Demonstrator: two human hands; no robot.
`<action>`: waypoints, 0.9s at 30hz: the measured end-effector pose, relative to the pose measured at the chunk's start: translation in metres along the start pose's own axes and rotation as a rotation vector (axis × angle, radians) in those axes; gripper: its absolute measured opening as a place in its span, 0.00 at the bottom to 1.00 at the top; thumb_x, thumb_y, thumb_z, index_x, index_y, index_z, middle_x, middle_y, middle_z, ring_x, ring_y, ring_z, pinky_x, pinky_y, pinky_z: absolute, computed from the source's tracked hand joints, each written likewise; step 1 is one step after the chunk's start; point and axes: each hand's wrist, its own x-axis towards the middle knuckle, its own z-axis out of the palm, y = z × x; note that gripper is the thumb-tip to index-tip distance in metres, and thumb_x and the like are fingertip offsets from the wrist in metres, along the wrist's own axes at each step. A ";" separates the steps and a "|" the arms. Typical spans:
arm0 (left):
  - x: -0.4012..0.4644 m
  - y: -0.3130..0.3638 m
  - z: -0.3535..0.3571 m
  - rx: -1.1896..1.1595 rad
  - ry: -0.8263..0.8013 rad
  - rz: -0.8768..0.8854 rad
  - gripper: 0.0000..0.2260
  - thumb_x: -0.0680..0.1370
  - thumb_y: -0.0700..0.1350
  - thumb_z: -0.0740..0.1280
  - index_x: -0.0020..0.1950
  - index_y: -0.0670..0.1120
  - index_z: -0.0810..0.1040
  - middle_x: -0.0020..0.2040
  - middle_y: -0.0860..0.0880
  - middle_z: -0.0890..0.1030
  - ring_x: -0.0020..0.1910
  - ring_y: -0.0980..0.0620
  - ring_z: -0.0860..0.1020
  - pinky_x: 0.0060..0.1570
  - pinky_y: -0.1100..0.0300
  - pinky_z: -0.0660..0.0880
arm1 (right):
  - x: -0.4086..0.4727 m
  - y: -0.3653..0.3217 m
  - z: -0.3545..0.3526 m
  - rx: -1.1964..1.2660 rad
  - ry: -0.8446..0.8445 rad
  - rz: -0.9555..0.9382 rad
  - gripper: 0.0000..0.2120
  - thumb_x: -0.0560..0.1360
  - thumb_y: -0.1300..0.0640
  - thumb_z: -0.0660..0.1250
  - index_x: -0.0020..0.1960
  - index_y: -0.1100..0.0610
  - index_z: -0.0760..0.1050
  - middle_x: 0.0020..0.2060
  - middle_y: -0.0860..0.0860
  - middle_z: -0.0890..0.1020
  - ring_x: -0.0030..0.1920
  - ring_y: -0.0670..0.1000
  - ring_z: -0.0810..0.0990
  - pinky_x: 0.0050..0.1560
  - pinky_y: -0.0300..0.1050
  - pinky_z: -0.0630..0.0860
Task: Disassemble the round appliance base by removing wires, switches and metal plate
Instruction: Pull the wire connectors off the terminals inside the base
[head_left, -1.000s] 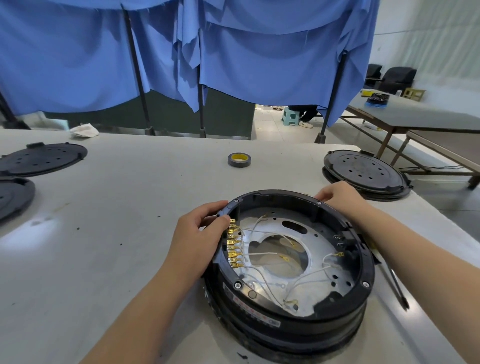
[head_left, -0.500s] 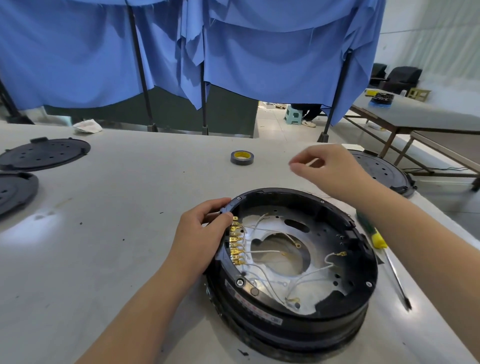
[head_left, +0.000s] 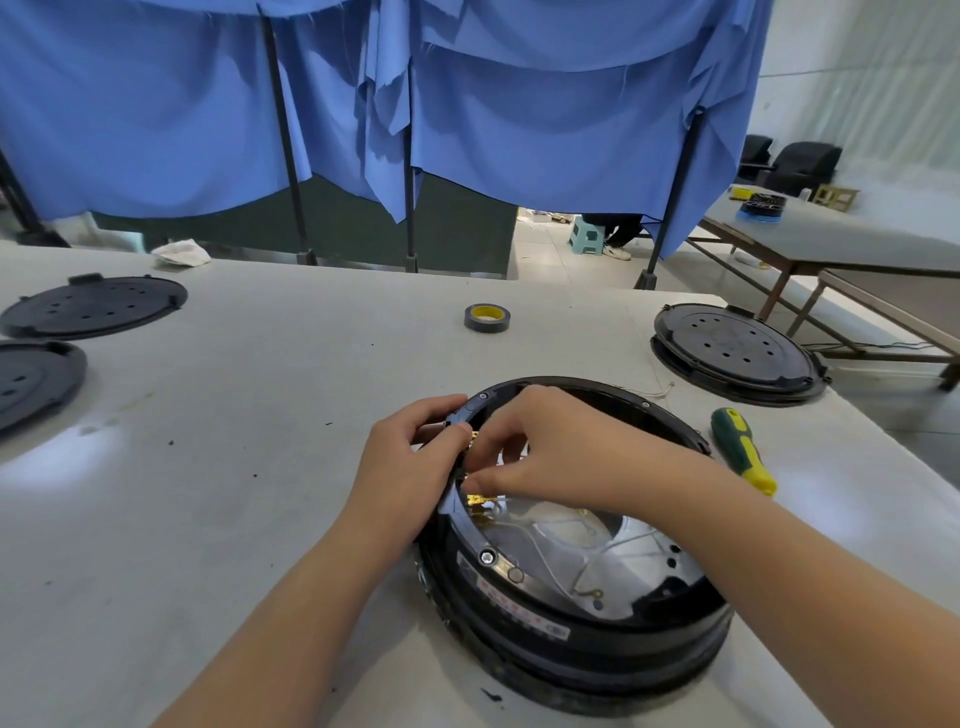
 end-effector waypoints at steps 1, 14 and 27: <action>0.000 0.000 0.000 -0.003 -0.002 -0.003 0.15 0.76 0.36 0.67 0.48 0.58 0.81 0.40 0.52 0.86 0.40 0.56 0.84 0.38 0.68 0.77 | 0.000 -0.001 0.001 -0.013 0.010 -0.002 0.04 0.71 0.50 0.73 0.42 0.49 0.85 0.36 0.45 0.83 0.40 0.47 0.79 0.41 0.43 0.75; 0.000 0.000 0.000 0.028 0.007 -0.011 0.15 0.76 0.37 0.67 0.50 0.58 0.81 0.44 0.51 0.86 0.45 0.54 0.84 0.44 0.63 0.78 | -0.004 -0.006 0.003 -0.055 0.064 0.014 0.04 0.71 0.50 0.73 0.38 0.47 0.83 0.33 0.45 0.82 0.37 0.45 0.77 0.35 0.37 0.71; -0.001 0.002 0.000 0.037 0.024 -0.022 0.14 0.75 0.36 0.67 0.51 0.56 0.82 0.43 0.51 0.86 0.43 0.56 0.83 0.44 0.64 0.78 | -0.002 -0.010 0.003 -0.153 0.047 0.032 0.06 0.71 0.49 0.72 0.37 0.50 0.82 0.33 0.45 0.82 0.37 0.43 0.79 0.38 0.37 0.73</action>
